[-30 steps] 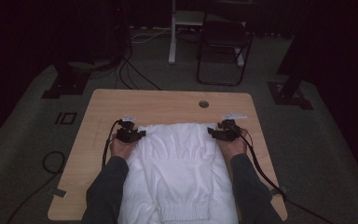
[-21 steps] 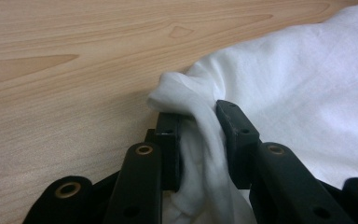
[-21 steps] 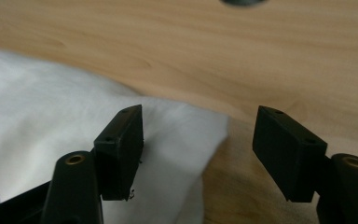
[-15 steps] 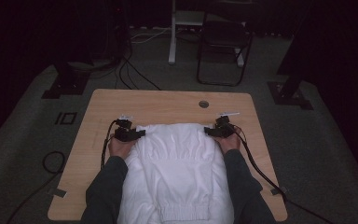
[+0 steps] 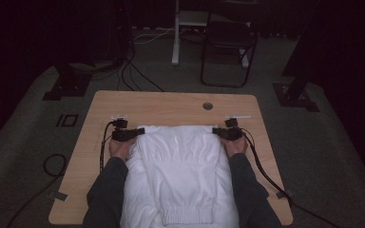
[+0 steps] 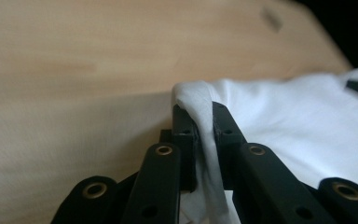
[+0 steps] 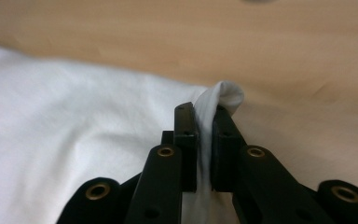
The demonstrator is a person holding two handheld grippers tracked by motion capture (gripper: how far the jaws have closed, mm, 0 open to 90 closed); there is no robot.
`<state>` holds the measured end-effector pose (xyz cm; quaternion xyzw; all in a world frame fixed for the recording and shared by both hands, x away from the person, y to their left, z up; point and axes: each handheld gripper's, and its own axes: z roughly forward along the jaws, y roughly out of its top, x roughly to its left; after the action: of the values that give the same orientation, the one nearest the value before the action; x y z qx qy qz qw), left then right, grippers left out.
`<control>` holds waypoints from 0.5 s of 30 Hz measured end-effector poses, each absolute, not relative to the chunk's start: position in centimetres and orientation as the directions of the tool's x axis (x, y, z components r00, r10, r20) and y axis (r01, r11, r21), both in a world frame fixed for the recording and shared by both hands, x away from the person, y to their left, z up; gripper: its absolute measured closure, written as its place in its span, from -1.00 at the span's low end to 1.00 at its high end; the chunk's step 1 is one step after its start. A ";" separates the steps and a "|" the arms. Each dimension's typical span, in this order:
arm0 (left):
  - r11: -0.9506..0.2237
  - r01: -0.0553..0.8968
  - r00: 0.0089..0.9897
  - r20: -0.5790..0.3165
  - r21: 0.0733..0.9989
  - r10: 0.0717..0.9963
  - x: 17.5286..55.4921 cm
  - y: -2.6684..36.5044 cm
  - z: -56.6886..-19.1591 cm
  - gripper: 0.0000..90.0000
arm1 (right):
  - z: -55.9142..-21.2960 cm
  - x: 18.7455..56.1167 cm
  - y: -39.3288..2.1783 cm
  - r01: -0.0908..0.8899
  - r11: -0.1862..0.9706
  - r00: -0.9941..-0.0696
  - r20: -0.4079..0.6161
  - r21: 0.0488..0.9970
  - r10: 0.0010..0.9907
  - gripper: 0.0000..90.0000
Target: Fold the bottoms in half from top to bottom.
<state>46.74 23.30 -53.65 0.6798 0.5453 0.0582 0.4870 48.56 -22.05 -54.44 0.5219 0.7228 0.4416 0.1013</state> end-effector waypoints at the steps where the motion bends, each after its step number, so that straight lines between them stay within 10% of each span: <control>1: 0.069 0.685 0.399 -0.452 0.726 0.798 46.7 23.3 -53.6 0.87 | -54.4 48.6 -22.0 0.665 0.065 -0.435 0.315 0.744 0.844 0.87; 15: 0.004 0.515 0.505 -0.308 0.857 0.806 44.1 22.5 -46.4 0.87 | -47.2 45.8 -23.5 0.441 0.042 -0.531 0.223 0.897 0.818 0.86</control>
<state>44.06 22.51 -46.40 0.6917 0.4775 0.1391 0.5236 45.84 -23.53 -47.19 0.4500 0.6992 0.5258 0.1792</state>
